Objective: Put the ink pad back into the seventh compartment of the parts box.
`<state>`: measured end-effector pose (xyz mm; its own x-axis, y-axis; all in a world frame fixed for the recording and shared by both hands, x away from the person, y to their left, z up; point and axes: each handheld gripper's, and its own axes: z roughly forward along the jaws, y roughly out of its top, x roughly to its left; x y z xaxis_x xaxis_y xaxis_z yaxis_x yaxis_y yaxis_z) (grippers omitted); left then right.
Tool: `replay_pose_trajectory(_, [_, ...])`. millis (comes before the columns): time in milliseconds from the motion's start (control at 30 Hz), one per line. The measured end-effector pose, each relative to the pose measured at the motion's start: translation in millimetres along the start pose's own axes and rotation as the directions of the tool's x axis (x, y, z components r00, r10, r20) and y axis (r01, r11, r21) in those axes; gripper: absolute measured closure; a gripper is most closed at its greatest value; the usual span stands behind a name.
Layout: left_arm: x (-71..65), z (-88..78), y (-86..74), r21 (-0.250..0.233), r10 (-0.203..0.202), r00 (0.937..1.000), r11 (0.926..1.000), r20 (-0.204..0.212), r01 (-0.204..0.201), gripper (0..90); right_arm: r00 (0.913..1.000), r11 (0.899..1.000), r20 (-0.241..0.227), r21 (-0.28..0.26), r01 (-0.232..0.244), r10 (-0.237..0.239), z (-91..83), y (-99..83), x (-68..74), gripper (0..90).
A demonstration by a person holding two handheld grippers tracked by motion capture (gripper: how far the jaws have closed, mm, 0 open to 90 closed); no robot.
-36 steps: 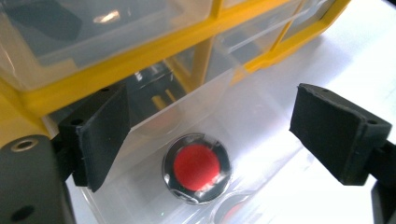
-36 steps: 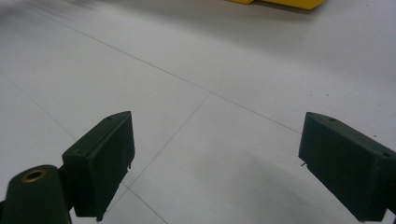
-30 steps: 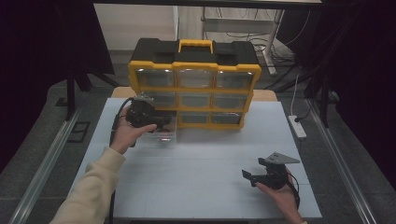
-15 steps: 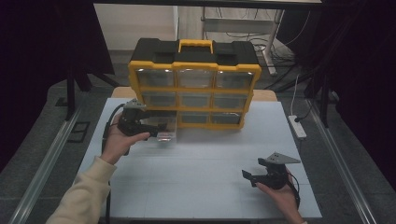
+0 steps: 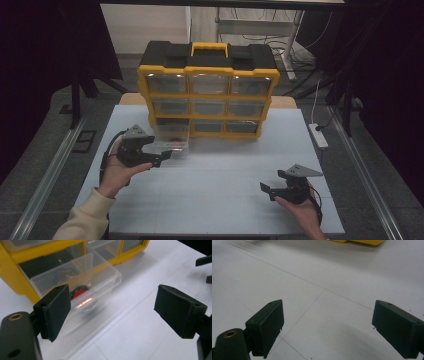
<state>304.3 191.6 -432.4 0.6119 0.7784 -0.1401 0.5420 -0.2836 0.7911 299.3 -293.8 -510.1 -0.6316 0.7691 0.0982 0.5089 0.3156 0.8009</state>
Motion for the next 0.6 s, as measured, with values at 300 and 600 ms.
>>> replay_pose_trajectory(300, [-9.3, -8.4, -44.0, 0.028, -0.011, 0.9999, 0.9996, 0.000, 0.011, 14.8, 1.0000, 1.000, -0.004, -0.003, 0.004, -0.004, 0.5, 0.9, 0.5, 11.0])
replay_pose_trajectory(600, [-4.0, 0.9, -68.0, 0.061, -0.036, 0.9990, 0.9974, -0.027, 0.038, 14.6, 0.9998, 1.000, -0.012, -0.008, 0.017, -0.017, 0.0, 1.8, 2.3, 10.9])
